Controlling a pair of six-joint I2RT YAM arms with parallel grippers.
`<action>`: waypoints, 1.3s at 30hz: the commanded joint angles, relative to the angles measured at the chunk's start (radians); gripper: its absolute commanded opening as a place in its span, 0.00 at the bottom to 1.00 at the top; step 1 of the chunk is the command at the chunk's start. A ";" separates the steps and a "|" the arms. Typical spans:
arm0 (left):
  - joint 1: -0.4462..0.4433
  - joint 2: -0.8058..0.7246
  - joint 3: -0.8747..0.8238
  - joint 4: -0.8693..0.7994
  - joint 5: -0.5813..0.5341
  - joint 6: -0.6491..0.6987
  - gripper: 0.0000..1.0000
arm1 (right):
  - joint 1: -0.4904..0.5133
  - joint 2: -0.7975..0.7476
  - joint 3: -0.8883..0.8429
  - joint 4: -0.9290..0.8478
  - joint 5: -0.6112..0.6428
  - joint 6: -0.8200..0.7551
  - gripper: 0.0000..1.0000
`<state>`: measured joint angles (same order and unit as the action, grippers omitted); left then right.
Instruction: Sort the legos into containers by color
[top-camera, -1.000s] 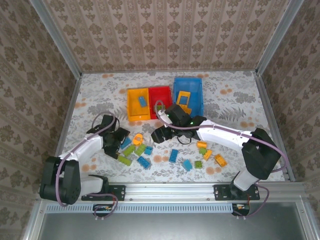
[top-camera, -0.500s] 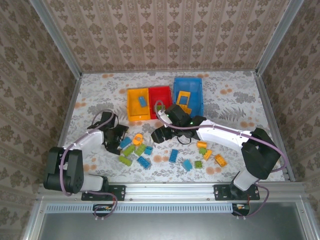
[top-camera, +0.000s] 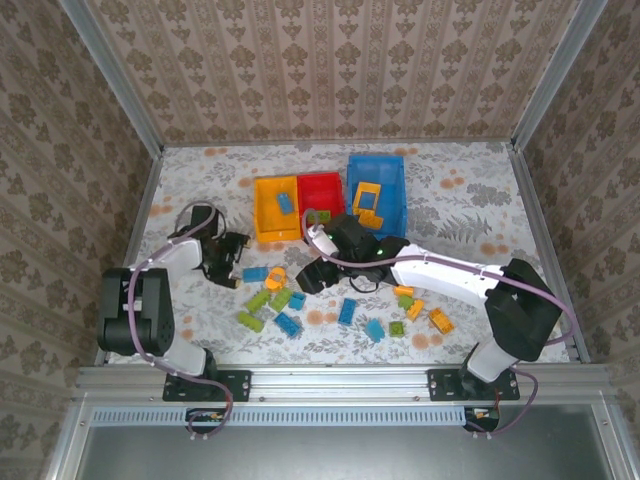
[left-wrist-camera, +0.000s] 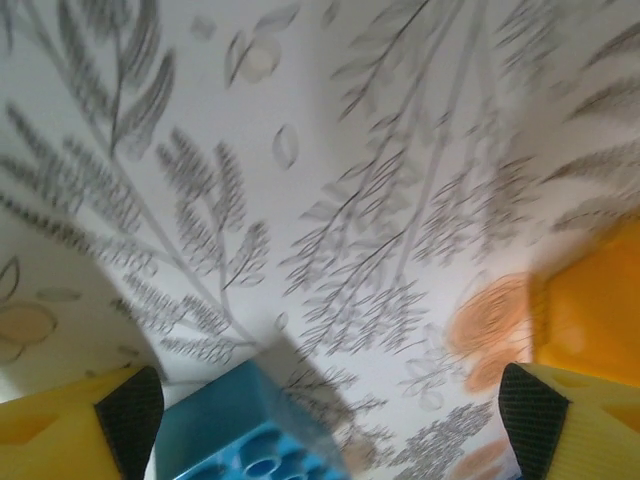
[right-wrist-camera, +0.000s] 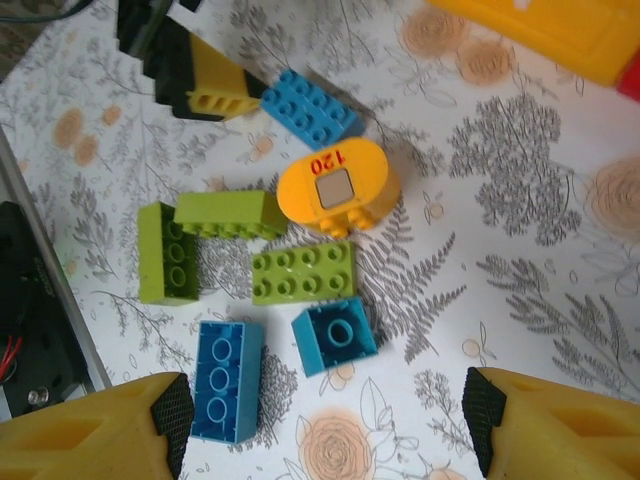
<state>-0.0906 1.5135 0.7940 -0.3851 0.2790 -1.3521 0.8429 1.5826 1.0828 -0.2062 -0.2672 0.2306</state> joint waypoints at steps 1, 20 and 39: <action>-0.011 -0.074 -0.006 -0.007 -0.061 0.017 0.86 | 0.022 -0.072 -0.045 0.100 -0.039 -0.064 0.75; -0.148 -0.048 -0.043 -0.032 -0.066 -0.366 0.72 | 0.023 -0.053 -0.035 0.116 -0.053 -0.078 0.75; -0.166 0.028 -0.013 -0.041 -0.093 -0.372 0.38 | 0.023 -0.087 -0.077 0.130 -0.029 -0.058 0.75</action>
<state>-0.2493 1.5429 0.7933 -0.4038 0.2047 -1.6985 0.8623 1.5284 1.0180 -0.1001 -0.2962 0.1707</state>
